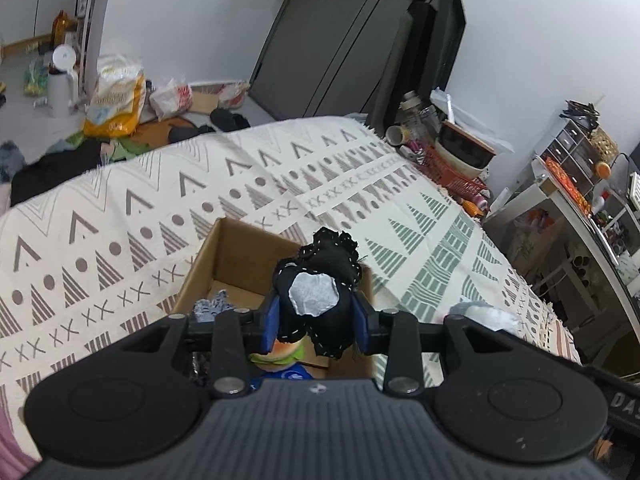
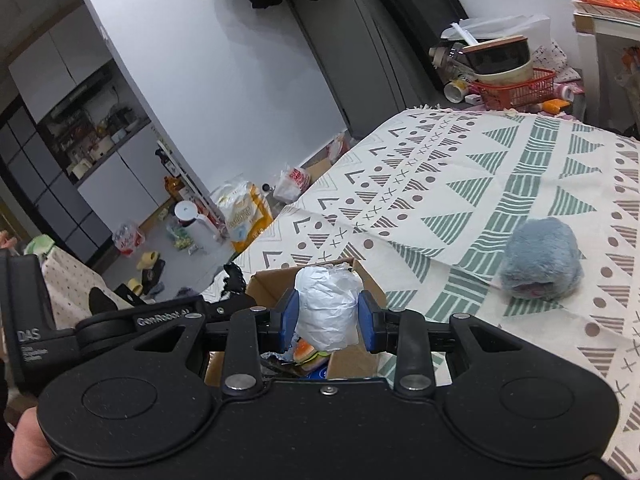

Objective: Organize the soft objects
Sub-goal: 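Carry both items over the cardboard box and open both tools to drop them in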

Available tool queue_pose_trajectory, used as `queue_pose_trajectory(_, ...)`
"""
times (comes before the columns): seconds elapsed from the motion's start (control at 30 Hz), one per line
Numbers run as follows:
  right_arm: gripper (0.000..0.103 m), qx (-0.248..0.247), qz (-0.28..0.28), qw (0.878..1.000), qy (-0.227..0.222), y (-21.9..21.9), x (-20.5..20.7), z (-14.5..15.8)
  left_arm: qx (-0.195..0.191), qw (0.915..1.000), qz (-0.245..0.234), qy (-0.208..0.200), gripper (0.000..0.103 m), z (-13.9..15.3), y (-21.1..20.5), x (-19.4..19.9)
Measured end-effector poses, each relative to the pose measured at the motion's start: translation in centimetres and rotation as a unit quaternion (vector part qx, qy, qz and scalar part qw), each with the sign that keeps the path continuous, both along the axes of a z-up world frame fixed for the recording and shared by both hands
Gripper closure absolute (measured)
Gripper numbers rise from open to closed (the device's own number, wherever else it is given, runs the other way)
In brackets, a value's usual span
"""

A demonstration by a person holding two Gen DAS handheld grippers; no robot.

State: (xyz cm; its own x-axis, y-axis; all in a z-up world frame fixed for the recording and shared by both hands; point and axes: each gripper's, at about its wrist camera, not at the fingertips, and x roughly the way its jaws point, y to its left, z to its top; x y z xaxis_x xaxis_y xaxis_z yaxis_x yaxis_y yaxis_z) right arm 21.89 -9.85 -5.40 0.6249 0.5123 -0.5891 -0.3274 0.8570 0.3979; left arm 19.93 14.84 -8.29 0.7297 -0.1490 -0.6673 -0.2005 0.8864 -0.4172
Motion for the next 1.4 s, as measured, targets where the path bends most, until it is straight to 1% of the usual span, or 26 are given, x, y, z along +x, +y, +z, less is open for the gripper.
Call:
queue_pose_trajectory(0.17, 0.071, -0.020, 0.006, 1.000, -0.003, 2.2, 1.0, -0.1, -0.012, 0.9999, -0.001, -0.003, 0.067, -2.3, 1.6, 0.4)
queue_pose_trajectory(0.23, 0.071, -0.025, 0.007, 1.000, -0.005, 2.9, 1.3, -0.3, -0.006, 1.0000, 0.000, -0.006, 0.066, -2.9, 1.9, 0.7)
queue_pose_trajectory(0.3, 0.071, -0.026, 0.009, 1.000, -0.001, 3.8, 1.7, -0.6, -0.003, 1.0000, 0.002, 0.002, 0.066, -3.4, 2.2, 1.0)
queue_pose_trajectory(0.37, 0.071, -0.030, 0.014, 0.999, 0.002, 4.7, 2.0, -1.0, -0.007, 1.0000, 0.005, 0.001, 0.065, -3.5, 2.8, 1.0)
queue_pose_trajectory(0.43, 0.071, -0.033, 0.020, 0.999, 0.005, 5.5, 2.3, -1.4, -0.006, 0.9999, 0.011, -0.005, 0.061, -3.5, 3.2, 1.0)
queue_pose_trajectory(0.57, 0.071, -0.040, 0.028, 0.999, 0.014, 6.8, 2.5, -2.0, 0.002, 0.9996, 0.028, -0.002, 0.048, -3.5, 3.7, 1.0)
queue_pose_trajectory(0.73, 0.071, -0.054, 0.041, 0.998, 0.012, 8.0, 2.6, -2.3, 0.005, 0.9995, 0.033, 0.002, 0.044, -3.8, 3.9, 0.3)
queue_pose_trajectory(0.8, 0.070, -0.052, 0.039, 0.998, 0.014, 8.0, 2.7, -2.3, 0.009, 0.9991, 0.040, 0.003, 0.034, -3.6, 4.1, 0.0)
queue_pose_trajectory(0.87, 0.070, -0.047, 0.035, 0.998, 0.014, 7.9, 2.9, -2.2, 0.012, 0.9986, 0.051, 0.003, 0.028, -3.4, 4.3, -0.4)
queue_pose_trajectory(0.97, 0.069, -0.038, 0.042, 0.998, 0.002, 8.2, 3.0, -1.7, 0.015, 0.9983, 0.057, -0.001, 0.027, -3.1, 4.4, -0.7)
queue_pose_trajectory(1.0, 0.068, -0.037, 0.043, 0.998, -0.004, 8.3, 2.9, -1.5, 0.015, 0.9984, 0.055, -0.001, 0.027, -3.0, 4.3, -0.7)
queue_pose_trajectory(1.13, 0.050, -0.043, 0.033, 0.998, -0.017, 8.1, 2.6, -0.8, 0.025, 0.9985, 0.049, -0.002, 0.027, -2.9, 3.9, -0.8)
queue_pose_trajectory(1.2, 0.048, -0.050, 0.030, 0.998, -0.018, 7.7, 2.5, -0.8, 0.036, 0.9982, 0.049, 0.002, 0.027, -3.0, 3.6, -0.8)
queue_pose_trajectory(1.27, 0.044, -0.056, 0.025, 0.998, -0.016, 7.2, 2.5, -1.0, 0.036, 0.9982, 0.048, 0.002, 0.027, -3.0, 3.5, -0.8)
queue_pose_trajectory(1.33, 0.034, -0.061, 0.017, 0.998, -0.015, 6.5, 2.3, -1.2, 0.038, 0.9983, 0.045, 0.001, 0.027, -2.9, 3.3, -0.9)
queue_pose_trajectory(1.4, 0.031, -0.066, 0.011, 0.998, -0.014, 5.7, 2.0, -1.5, 0.042, 0.9982, 0.042, -0.001, 0.027, -2.8, 3.0, -0.9)
